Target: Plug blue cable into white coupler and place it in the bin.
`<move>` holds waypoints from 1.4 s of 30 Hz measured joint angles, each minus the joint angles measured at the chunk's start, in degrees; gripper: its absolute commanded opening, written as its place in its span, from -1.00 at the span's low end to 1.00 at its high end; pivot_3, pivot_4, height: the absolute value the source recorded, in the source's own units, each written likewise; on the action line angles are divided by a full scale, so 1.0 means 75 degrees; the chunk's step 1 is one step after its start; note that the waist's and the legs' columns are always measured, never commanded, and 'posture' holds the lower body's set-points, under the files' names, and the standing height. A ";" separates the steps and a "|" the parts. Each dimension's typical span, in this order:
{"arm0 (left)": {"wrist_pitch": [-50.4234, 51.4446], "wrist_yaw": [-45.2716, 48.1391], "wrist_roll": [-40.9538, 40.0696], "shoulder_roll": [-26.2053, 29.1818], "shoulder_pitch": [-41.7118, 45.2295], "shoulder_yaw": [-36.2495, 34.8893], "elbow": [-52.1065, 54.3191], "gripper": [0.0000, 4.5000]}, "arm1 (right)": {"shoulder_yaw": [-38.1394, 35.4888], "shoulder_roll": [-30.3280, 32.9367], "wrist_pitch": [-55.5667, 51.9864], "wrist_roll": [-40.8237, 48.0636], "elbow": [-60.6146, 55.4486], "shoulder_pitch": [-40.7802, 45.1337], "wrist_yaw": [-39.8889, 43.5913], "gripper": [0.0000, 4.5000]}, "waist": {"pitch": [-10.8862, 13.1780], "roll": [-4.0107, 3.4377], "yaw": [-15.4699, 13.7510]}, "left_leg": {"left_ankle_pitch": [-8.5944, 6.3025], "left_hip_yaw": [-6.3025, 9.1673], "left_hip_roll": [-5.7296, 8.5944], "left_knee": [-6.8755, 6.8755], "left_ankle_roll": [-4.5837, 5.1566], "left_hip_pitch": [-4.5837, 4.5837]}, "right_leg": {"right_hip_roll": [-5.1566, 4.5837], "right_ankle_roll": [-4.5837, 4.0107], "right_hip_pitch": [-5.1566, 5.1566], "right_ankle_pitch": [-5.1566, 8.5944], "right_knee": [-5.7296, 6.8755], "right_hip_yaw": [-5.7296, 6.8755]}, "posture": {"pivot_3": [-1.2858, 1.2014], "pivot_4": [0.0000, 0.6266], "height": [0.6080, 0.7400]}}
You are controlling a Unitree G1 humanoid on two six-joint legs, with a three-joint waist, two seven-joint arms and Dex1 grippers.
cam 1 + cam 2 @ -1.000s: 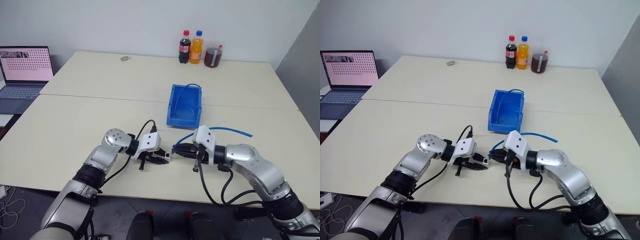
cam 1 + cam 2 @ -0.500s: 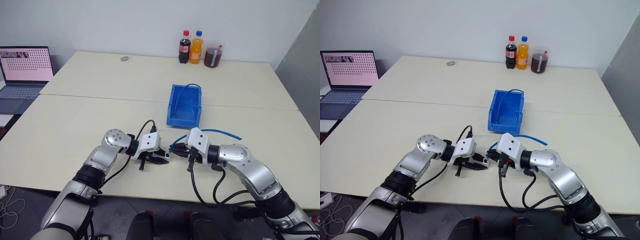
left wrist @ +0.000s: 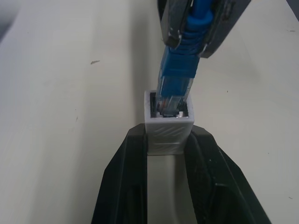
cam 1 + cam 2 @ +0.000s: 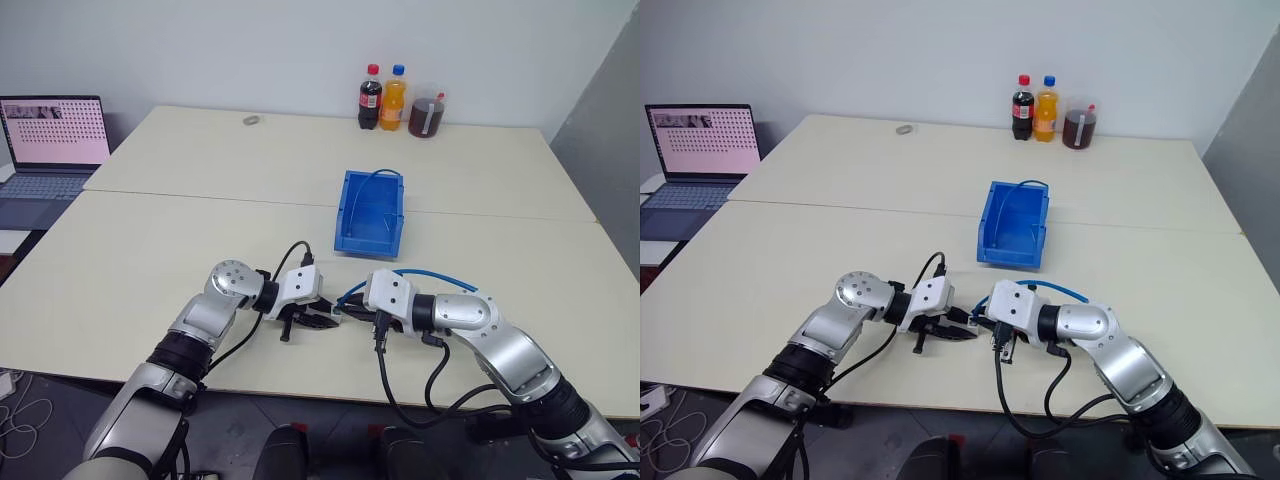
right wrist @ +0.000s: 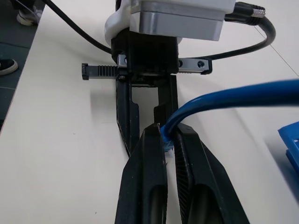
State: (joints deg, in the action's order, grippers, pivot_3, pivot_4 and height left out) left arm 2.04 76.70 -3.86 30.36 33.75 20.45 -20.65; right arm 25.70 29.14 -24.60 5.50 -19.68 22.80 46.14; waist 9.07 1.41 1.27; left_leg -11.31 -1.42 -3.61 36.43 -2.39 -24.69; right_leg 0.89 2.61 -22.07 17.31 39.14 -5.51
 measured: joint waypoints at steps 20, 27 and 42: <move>-0.0171 0.0022 0.0062 -0.0069 0.0024 -0.0012 -0.0185 -0.66 | 0.0407 -0.0173 -0.1182 0.0022 0.0847 0.1592 0.1394 -1.00 | -0.0021 -0.0019 -0.0022 | 0.0000 0.0000 -0.0003 0.0012 0.0001 0.0003 | 0.0001 0.0002 0.0001 -0.0002 0.0003 0.0001 | 0.03 -0.52 1.00; -0.0167 0.0021 0.0106 -0.0069 0.0018 -0.0007 -0.0204 -0.66 | 0.0449 -0.0213 -0.1115 -0.0048 0.0933 0.1556 0.1502 -1.00 | -0.0075 -0.0018 -0.0019 | -0.0001 -0.0002 -0.0004 0.0010 0.0001 0.0004 | 0.0001 0.0002 0.0002 -0.0001 0.0002 -0.0001 | 0.03 -0.52 1.00; -0.0058 -0.0015 0.0323 -0.0064 -0.0061 0.0006 -0.0257 -0.66 | 0.0248 -0.0660 -0.0599 -0.0108 0.1652 0.1118 0.1472 -1.00 | -0.0211 -0.0020 0.0057 | -0.0003 -0.0016 -0.0007 -0.0052 0.0002 0.0155 | 0.0000 -0.0043 0.0089 0.0063 -0.0013 -0.0010 | 0.03 -0.52 1.00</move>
State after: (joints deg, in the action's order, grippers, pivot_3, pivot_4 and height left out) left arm 1.61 76.59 -1.44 29.88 33.29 20.50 -22.58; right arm 27.57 24.19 -29.09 4.69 -7.29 31.18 57.18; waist 7.48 1.27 1.70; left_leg -11.33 -1.54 -3.66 36.05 -2.38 -23.53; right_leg 0.89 2.29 -21.40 17.79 39.04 -5.58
